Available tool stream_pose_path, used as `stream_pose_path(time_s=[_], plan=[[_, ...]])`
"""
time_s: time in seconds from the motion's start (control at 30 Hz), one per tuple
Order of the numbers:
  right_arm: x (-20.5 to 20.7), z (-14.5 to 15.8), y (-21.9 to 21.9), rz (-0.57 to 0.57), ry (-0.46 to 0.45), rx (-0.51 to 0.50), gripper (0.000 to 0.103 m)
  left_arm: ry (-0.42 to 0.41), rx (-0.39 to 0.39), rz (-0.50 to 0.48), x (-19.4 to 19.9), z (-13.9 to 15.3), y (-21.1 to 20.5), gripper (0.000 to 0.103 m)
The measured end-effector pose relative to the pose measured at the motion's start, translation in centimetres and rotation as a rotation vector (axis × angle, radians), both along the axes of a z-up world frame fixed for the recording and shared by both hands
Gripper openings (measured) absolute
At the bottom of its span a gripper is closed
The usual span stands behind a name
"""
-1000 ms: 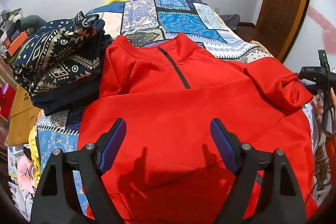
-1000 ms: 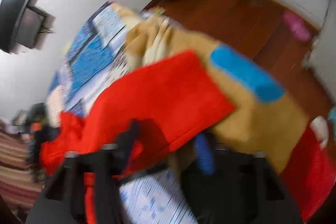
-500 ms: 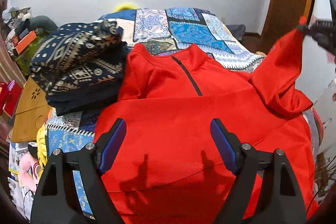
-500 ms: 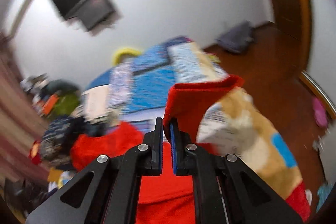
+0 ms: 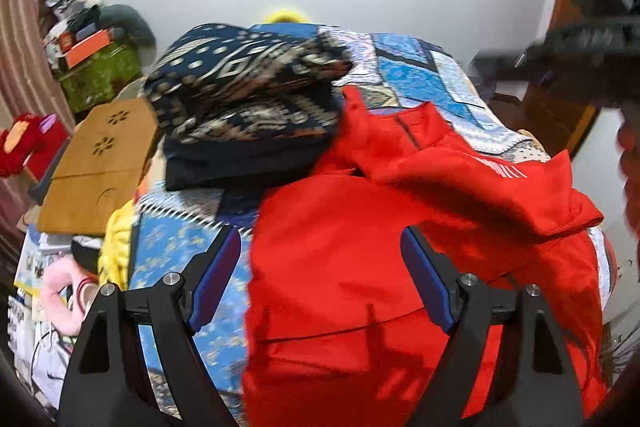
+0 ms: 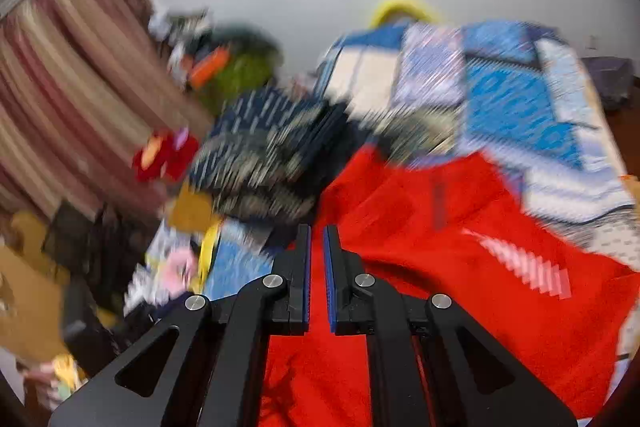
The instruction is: Fold large clothes
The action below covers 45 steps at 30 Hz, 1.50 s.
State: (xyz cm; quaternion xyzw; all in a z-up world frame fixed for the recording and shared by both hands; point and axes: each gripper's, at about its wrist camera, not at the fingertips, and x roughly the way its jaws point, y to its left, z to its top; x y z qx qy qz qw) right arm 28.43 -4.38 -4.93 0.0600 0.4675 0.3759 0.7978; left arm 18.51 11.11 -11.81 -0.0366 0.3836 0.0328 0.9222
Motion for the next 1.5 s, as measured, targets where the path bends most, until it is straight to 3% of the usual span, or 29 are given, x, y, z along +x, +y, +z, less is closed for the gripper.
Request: stream_pose_path(time_s=[0.17,0.33,0.47,0.53,0.6,0.83,1.0,1.07,1.23,1.3,1.37,1.5], plan=[[-1.9,-5.3,5.4,0.132,0.099,-0.107,0.006,0.019,-0.008,0.051,-1.7,-0.8,2.6,0.082],[-2.3,-6.0,4.6,0.100,0.095,-0.152,0.006,0.065,-0.097,0.069,-2.1,-2.1,4.4,0.082],[-1.0,-4.7,0.7,0.010,0.077,-0.170,0.013,0.087,-0.147,0.057,-0.8,-2.7,4.1,0.082],[-0.8,-3.9,-1.5,-0.039,0.040,-0.188,0.037,0.095,-0.179,0.042,0.5,-2.9,3.5,0.082],[-0.8,-3.3,-4.4,-0.108,-0.022,-0.204,0.052,0.101,-0.205,0.021,1.7,-2.9,2.8,0.082],[-0.8,-1.9,-14.5,-0.289,-0.100,-0.267,0.053,0.180,-0.306,-0.047,8.9,-5.0,-0.5,0.080],[-1.4,-1.8,-20.8,-0.409,-0.093,-0.279,0.056,0.258,-0.335,-0.031,14.0,-7.8,-1.7,0.057],[-1.7,-2.3,-22.8,-0.449,-0.078,-0.276,0.056,0.272,-0.305,-0.002,15.5,-8.8,-2.0,0.053],[-2.1,-4.2,-26.7,-0.527,-0.018,-0.266,0.056,0.269,-0.241,0.014,17.3,-9.5,-2.9,0.028],[-2.2,-4.9,-27.8,-0.552,0.009,-0.259,0.056,0.249,-0.181,0.017,17.5,-9.0,-3.6,0.008],[-2.2,-5.3,-28.5,-0.573,0.021,-0.252,0.056,0.220,-0.109,0.015,17.4,-8.2,-4.6,0.004],[-2.1,-5.1,-29.7,-0.598,0.023,-0.233,0.056,0.116,-0.062,-0.015,15.6,-4.5,-6.0,0.003]])
